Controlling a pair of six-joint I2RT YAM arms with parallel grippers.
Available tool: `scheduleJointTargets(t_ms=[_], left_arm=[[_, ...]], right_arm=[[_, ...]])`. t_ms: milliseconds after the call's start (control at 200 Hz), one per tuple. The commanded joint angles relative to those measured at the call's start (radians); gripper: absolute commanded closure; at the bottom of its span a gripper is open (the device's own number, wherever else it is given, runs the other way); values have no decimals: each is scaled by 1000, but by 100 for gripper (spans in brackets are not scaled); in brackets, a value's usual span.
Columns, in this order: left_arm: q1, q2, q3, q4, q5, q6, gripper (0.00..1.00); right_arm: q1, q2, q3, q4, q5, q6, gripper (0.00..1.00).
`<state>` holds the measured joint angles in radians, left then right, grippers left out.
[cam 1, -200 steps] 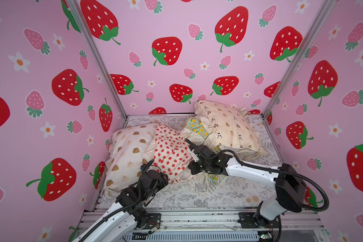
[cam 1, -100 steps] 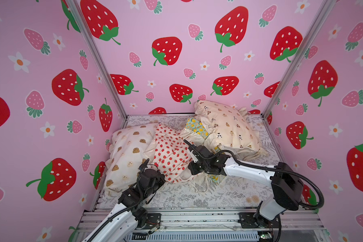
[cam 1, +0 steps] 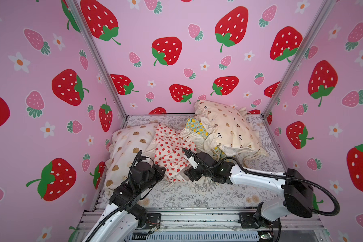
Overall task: Zip up pillowcases
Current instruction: Adjust the pillowcase at the center of the board, then zip the zipper on the pillowcase.
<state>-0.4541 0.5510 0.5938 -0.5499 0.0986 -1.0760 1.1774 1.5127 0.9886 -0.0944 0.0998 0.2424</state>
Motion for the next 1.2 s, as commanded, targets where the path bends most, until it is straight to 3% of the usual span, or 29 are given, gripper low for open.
scheduleJointTargets(t_ms=[0, 120, 350, 615, 850, 1106, 1196], left_arm=[[11, 7, 68, -60, 61, 16, 100], [18, 0, 107, -90, 71, 23, 100], [36, 6, 151, -127, 95, 24, 100], [67, 15, 179, -141, 114, 8, 100], [69, 9, 172, -113, 117, -29, 100], [71, 16, 178, -109, 127, -26, 100], [71, 19, 179, -110, 133, -28, 100]], right_arm=[[37, -29, -25, 87, 139, -123, 11], [61, -37, -59, 180, 199, -177, 0], [160, -98, -170, 365, 308, -299, 0], [223, -233, -248, 333, 299, -339, 0], [221, -91, -178, 464, 383, -464, 0], [183, -5, -127, 509, 395, -505, 0], [179, -22, -125, 510, 347, -522, 0]])
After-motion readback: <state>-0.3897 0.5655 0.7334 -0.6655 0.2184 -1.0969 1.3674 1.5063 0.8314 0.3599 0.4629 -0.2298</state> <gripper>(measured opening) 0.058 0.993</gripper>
